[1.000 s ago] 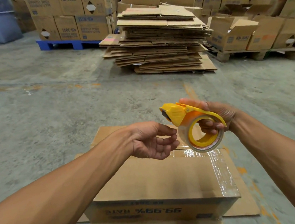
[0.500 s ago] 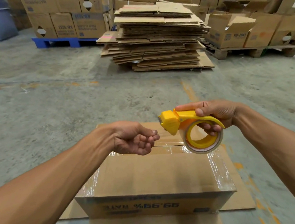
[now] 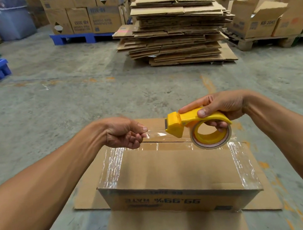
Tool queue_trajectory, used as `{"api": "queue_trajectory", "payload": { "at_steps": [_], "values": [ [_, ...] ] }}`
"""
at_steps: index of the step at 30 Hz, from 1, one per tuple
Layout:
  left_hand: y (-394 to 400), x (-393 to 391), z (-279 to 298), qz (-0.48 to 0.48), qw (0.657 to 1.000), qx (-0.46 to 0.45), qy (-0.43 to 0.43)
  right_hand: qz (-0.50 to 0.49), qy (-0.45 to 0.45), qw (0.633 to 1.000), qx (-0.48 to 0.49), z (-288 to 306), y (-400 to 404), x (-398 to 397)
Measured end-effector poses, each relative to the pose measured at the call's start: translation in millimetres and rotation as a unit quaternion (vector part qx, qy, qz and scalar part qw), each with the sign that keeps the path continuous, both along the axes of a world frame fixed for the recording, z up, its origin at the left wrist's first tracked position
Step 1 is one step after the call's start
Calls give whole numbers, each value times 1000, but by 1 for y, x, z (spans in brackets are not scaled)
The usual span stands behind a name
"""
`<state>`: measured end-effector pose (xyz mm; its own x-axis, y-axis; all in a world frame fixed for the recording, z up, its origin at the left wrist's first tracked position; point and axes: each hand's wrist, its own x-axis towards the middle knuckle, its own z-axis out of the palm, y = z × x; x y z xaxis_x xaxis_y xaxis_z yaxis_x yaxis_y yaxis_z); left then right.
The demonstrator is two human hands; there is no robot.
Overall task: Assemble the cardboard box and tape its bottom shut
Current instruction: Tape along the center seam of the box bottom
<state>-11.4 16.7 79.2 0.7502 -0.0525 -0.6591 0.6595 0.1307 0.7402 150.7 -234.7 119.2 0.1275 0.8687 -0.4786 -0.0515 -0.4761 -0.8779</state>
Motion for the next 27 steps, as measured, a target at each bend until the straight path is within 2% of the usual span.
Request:
{"api": "queue_trajectory", "payload": {
  "at_steps": [3,6,11,14,18,22,24,27],
  "values": [
    [10,-8,-13,-2,999,50,-3,7,-37,999,-31,-8,13,-3],
    [10,-10,-30,46,994,101,-21,12,-101,994,-40,-19,34,-11],
    [16,-14,-51,138,982,109,-69,14,-140,990,-28,-31,55,-15],
    [27,-17,-60,153,975,139,-78,22,-163,986,-19,-35,67,-19],
    [44,-19,-64,159,954,241,-84,30,-261,965,-8,-42,93,-25],
    [61,-22,-69,126,927,341,-93,49,-291,955,1,-46,119,-30],
    [69,-22,-68,138,930,328,-88,56,-297,953,9,-50,126,-29],
    [80,-24,-64,177,962,200,-55,58,-290,955,25,-56,129,-27]
  ]
}}
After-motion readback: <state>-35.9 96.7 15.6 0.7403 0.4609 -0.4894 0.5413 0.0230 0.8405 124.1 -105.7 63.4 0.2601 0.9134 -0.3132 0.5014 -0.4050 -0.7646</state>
